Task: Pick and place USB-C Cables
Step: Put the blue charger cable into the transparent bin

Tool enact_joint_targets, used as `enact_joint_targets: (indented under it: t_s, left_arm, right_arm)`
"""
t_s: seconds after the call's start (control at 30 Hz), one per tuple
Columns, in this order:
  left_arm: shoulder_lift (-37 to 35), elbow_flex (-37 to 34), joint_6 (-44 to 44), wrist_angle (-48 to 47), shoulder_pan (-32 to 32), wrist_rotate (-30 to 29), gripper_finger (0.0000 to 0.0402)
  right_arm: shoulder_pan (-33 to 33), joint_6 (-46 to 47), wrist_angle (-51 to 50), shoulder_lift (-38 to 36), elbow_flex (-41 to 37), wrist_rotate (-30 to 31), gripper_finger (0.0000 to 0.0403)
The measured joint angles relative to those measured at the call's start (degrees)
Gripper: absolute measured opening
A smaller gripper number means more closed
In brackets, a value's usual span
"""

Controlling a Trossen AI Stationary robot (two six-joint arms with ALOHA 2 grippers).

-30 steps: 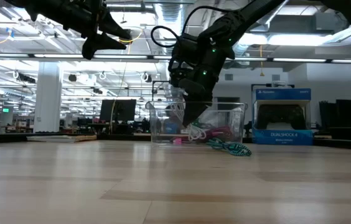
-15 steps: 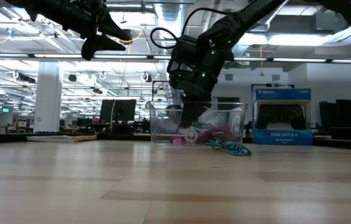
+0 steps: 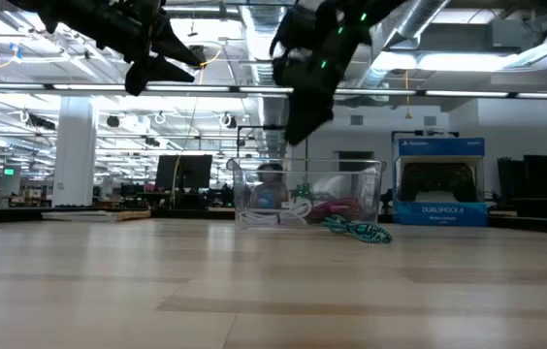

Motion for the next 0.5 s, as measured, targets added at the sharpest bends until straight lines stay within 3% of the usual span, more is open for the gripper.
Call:
enact_joint_targets:
  t_s: [0.23, 0.5]
  left_arm:
    - [0.00, 0.00, -0.16, 0.04, -0.08, 0.13, 0.0155]
    - [0.00, 0.00, -0.86, 0.05, -2.07, 0.14, 0.0155]
  right_arm:
    - [-1.72, -0.55, -7.14, -12.32, 0.32, 0.13, 0.0170]
    - [-2.34, 5.80, -22.45, -26.36, -1.64, 2.84, 0.0166]
